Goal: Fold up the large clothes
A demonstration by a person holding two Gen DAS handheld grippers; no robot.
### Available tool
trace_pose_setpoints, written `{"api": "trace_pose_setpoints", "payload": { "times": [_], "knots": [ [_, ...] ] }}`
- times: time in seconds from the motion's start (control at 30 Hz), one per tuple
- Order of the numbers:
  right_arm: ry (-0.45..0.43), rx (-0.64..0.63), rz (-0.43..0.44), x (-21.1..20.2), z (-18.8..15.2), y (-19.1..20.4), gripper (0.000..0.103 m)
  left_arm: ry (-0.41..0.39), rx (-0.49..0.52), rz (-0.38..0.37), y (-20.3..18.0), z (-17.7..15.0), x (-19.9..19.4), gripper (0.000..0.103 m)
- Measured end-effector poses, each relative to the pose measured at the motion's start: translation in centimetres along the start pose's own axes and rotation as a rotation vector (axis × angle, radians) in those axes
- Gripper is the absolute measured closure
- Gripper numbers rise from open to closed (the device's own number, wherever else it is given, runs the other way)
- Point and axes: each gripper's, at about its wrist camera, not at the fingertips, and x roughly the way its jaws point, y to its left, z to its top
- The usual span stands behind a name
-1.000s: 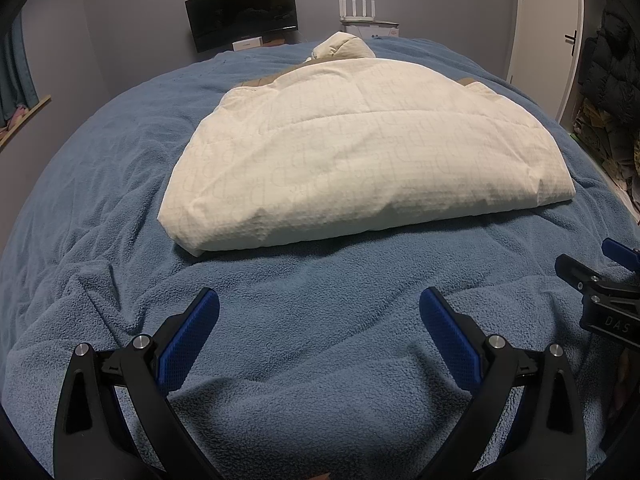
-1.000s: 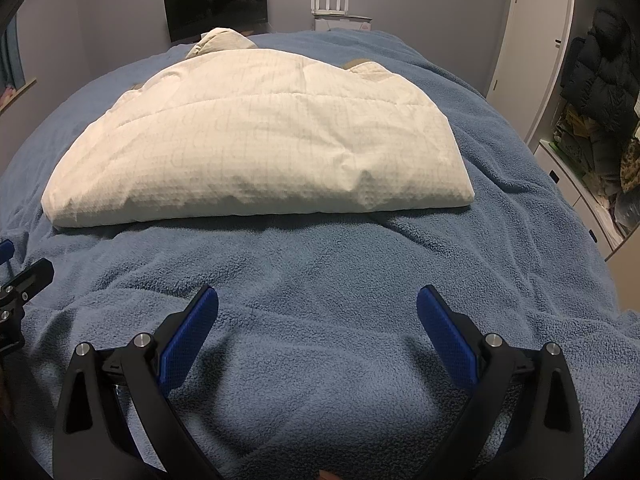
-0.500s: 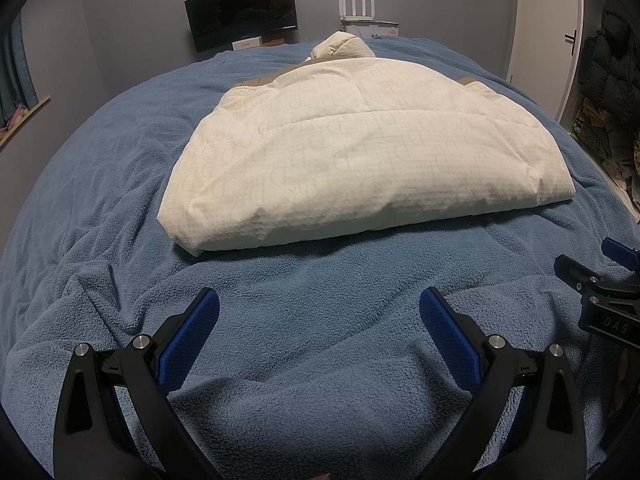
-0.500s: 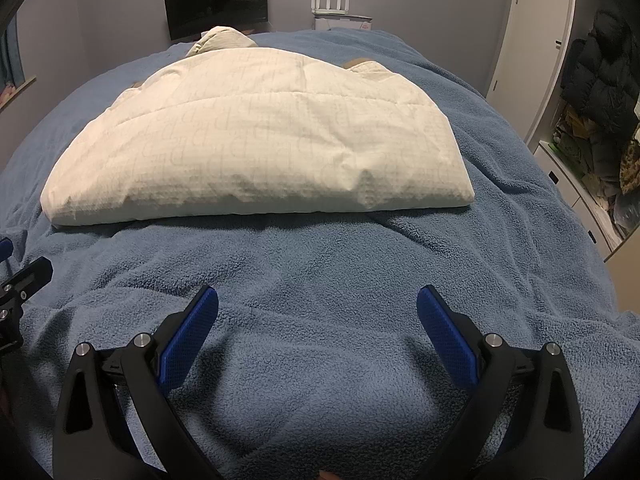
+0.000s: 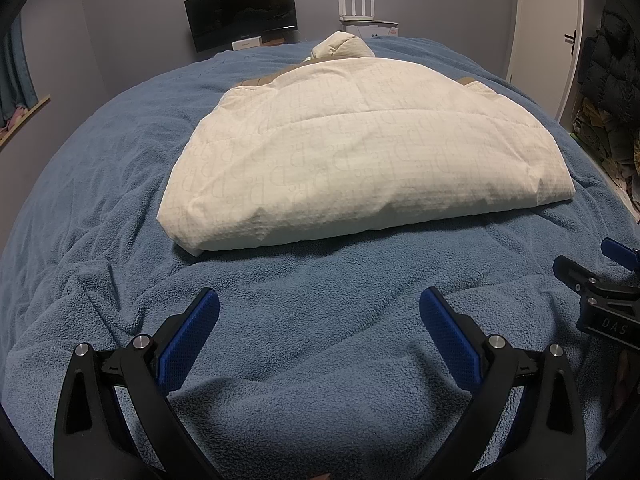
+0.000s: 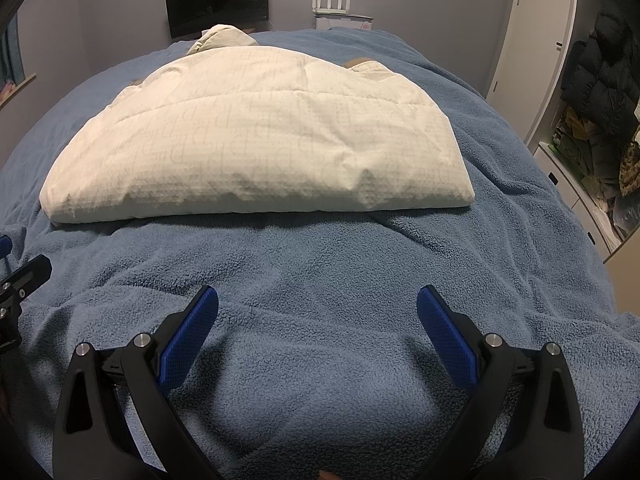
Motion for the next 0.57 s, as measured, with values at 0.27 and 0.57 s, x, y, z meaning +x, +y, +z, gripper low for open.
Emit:
{"api": "trace_pose_setpoints", "payload": {
  "times": [0.27, 0.57],
  "knots": [
    [0.001, -0.003, -0.001, -0.01, -0.01, -0.02, 0.008, 0.003, 0.008, -0.017, 0.14, -0.18, 0.22, 0.007],
    [0.003, -0.006, -0.004, -0.02, -0.10, -0.05, 0.008, 0.009, 0.012, -0.030, 0.68, -0.27, 0.17, 0.007]
  ]
}}
